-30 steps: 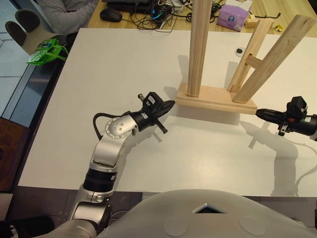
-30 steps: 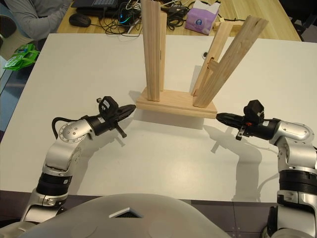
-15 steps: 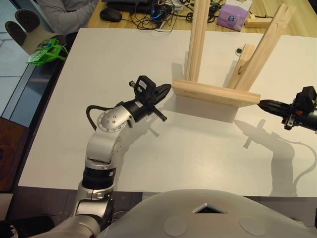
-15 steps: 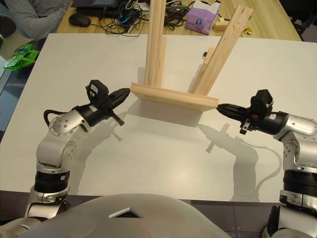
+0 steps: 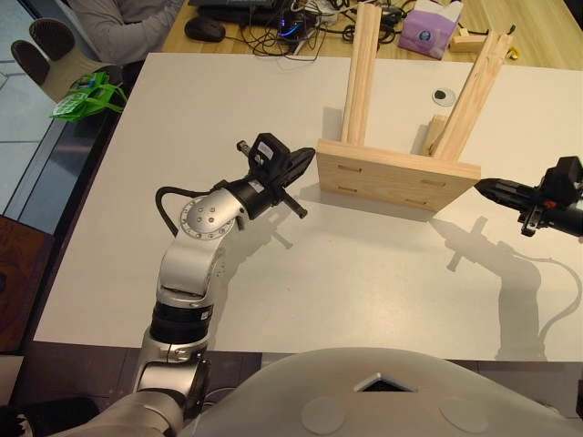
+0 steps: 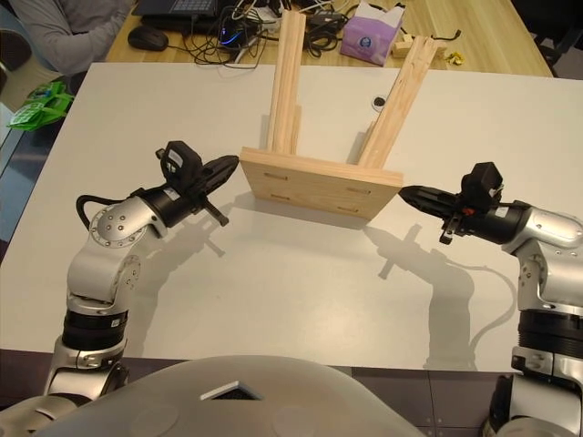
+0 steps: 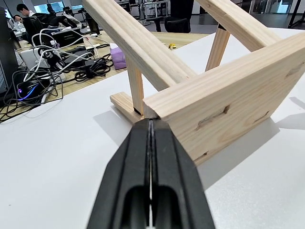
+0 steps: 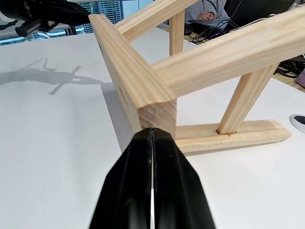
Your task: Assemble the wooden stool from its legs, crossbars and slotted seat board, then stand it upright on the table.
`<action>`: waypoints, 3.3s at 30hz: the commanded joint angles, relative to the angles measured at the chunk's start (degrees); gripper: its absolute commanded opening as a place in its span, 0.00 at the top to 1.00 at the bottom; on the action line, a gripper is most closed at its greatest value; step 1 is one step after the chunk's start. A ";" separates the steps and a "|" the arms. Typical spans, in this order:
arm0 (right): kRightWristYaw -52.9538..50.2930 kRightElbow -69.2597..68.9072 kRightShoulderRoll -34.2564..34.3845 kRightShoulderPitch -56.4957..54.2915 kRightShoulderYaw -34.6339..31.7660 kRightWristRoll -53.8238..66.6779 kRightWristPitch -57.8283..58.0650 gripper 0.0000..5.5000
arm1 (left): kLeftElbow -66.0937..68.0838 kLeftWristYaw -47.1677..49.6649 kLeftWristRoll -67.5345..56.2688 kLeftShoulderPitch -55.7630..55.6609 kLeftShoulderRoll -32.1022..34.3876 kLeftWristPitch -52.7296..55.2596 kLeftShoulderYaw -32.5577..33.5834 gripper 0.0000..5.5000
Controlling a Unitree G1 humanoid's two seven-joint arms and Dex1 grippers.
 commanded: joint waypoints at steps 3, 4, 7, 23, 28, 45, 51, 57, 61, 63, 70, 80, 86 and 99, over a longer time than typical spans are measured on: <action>-0.62 13.40 -0.31 -2.54 0.32 -4.03 -6.94 1.00 | 4.28 -2.25 -2.90 -1.77 1.70 -2.27 4.03 1.00; -0.71 15.19 -0.37 -2.81 0.45 -4.61 -8.15 1.00 | 5.54 -2.29 -2.78 -1.87 2.39 -2.68 4.83 1.00; -1.51 18.47 0.24 -3.10 1.87 -7.15 -12.64 1.00 | 11.17 -2.90 -1.34 -0.85 3.57 -4.74 4.44 1.00; -3.41 37.76 3.66 -15.03 12.11 -19.27 -27.38 1.00 | 44.87 -3.12 8.10 -6.94 -5.80 -23.52 -5.77 1.00; -3.98 38.47 4.86 -16.24 12.82 -19.21 -27.86 1.00 | 44.22 -3.77 8.34 -7.06 -6.16 -23.46 -6.19 1.00; 2.67 28.12 7.47 -14.87 12.21 -11.72 -18.18 1.00 | 32.11 -10.93 3.81 -3.46 -5.89 -19.82 -8.84 1.00; 5.75 13.22 5.21 -10.78 10.60 -5.23 -5.82 1.00 | 20.50 -14.39 -0.70 -2.26 -2.71 -14.03 -7.28 1.00; 5.29 1.56 3.08 -7.10 8.40 -0.84 1.86 1.00 | 9.81 -14.64 -4.73 -3.20 0.47 -8.03 -4.09 1.00; 5.17 -5.35 2.54 -5.68 7.07 2.41 6.66 1.00 | 7.16 -14.45 -5.97 -2.95 1.21 -6.22 -3.17 1.00; 4.57 -9.65 2.49 -5.68 6.02 5.10 10.13 1.00 | 5.16 -14.63 -7.06 -2.60 1.27 -5.18 -2.40 1.00; 3.46 -18.69 1.22 -5.62 1.85 11.65 19.31 1.00 | -4.38 -15.74 -12.49 -1.87 2.84 -0.26 0.35 1.00; -1.63 -26.92 2.47 -9.34 -4.94 25.18 32.83 1.00 | -10.29 -15.83 -20.78 -5.39 2.50 5.49 6.34 1.00; -3.66 -28.03 2.49 -9.94 -6.01 28.72 35.21 1.00 | -11.77 -14.72 -25.65 -7.53 1.43 7.94 9.46 1.00; -4.77 -29.14 1.27 -8.27 -4.61 30.83 34.63 1.00 | -10.79 -8.83 -31.78 -12.92 1.11 8.23 13.20 1.00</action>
